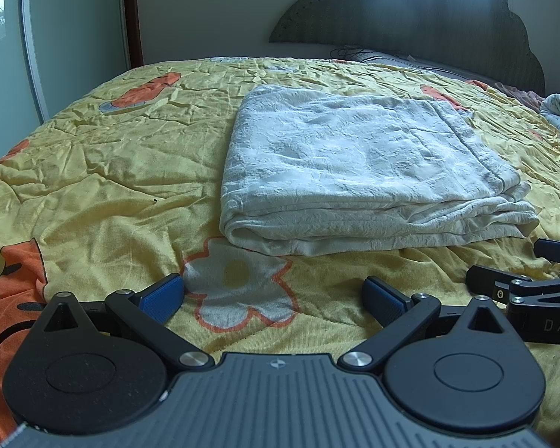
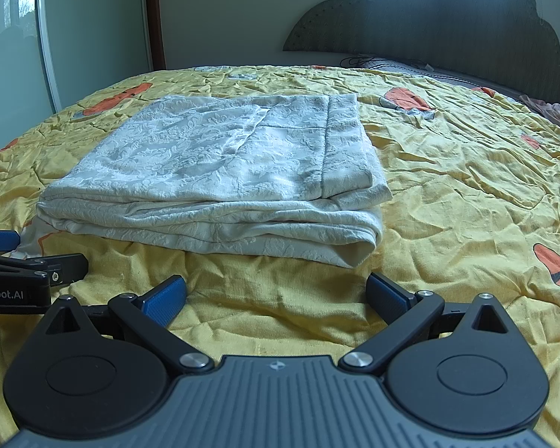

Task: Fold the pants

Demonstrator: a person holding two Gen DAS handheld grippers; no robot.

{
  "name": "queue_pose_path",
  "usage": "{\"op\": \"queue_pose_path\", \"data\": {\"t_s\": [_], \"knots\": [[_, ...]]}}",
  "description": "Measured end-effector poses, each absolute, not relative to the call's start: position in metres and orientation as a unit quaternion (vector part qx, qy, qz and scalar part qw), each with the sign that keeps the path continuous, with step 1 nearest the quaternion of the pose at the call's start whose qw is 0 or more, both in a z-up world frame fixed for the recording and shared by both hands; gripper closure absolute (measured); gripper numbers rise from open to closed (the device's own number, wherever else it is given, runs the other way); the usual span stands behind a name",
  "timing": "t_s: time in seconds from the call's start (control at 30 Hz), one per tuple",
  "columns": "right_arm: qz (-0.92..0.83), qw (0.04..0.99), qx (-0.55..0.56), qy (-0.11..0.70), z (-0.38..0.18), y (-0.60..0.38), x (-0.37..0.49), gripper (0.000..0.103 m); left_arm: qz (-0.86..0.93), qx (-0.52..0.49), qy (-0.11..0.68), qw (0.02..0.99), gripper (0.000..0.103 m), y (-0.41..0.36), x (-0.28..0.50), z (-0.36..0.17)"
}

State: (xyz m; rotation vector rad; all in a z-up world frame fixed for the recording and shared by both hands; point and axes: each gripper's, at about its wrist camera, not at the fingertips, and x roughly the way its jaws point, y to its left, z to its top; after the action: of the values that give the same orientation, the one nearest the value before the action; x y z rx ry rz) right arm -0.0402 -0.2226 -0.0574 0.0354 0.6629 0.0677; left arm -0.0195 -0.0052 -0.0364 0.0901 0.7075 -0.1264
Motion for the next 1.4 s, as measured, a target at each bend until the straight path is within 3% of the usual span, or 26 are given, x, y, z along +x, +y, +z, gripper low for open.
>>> {"op": "queue_pose_path", "data": {"t_s": [1.4], "knots": [[0.033, 0.945, 0.017, 0.325, -0.057, -0.2224, -0.0405, 0.0, -0.057, 0.041, 0.348, 0.935, 0.0, -0.0089, -0.0163, -0.036]]}}
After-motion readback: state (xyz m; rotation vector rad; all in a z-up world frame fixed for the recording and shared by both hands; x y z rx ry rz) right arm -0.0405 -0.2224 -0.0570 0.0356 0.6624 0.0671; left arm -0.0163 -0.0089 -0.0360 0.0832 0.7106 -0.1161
